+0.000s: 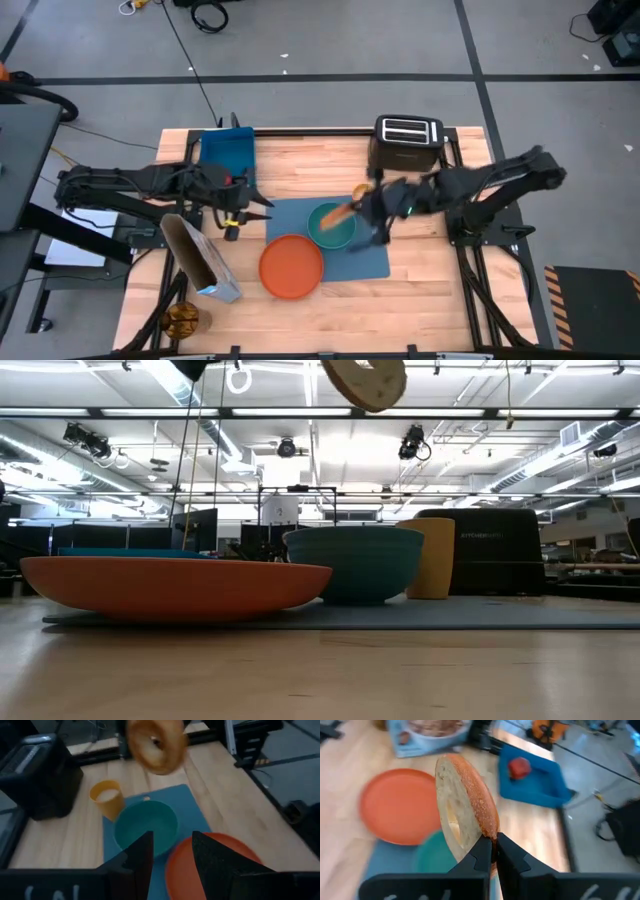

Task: Arrange a breakfast setting
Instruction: Put the toasted bread on the orange plate

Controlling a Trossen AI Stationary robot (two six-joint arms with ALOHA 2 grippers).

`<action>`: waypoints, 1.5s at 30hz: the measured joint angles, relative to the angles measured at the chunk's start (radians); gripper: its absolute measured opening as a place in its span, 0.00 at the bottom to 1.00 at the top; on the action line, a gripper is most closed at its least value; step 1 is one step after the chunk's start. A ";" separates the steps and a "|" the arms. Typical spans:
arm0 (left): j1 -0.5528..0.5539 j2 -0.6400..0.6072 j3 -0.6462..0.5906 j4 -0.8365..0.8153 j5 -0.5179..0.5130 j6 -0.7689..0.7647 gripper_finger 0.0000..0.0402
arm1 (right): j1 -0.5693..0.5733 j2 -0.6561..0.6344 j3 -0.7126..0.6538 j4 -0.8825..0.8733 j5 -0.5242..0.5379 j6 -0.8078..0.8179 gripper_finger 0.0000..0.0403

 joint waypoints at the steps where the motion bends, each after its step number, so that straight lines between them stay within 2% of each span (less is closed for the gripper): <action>1: -0.010 -0.001 0.000 -0.004 0.006 -0.012 0.36 | 0.026 0.027 0.000 0.019 0.004 0.005 0.05; 6: -0.071 0.021 -0.004 -0.011 0.086 -0.037 0.36 | 0.133 0.165 0.000 0.132 0.081 0.009 0.05; 13: -0.167 0.037 -0.080 -0.002 0.087 -0.132 0.36 | 0.230 0.374 0.000 0.337 0.223 -0.028 0.05; 19: -0.218 0.041 -0.130 0.052 0.059 -0.180 0.36 | 0.255 0.535 0.000 0.534 0.310 -0.145 0.05; 22: -0.223 0.041 -0.142 0.078 0.051 -0.180 0.36 | 0.233 0.574 0.002 0.567 0.296 -0.096 0.05; 29: -0.220 0.041 -0.143 0.080 0.048 -0.157 0.36 | 0.157 0.582 0.073 0.555 0.161 0.036 0.05; 35: -0.220 0.009 -0.103 -0.021 0.042 -0.142 0.36 | 0.028 0.581 0.143 0.409 -0.153 0.537 0.05; 38: -0.219 -0.015 -0.082 -0.026 0.010 -0.095 0.36 | -0.024 0.581 0.143 0.354 -0.267 0.690 0.05; 42: -0.210 -0.034 -0.077 0.004 0.007 -0.023 0.36 | -0.087 0.584 0.143 0.268 -0.387 0.793 0.05; 45: -0.204 -0.036 -0.077 0.003 0.007 0.006 0.36 | -0.110 0.594 0.143 0.264 -0.427 0.770 0.04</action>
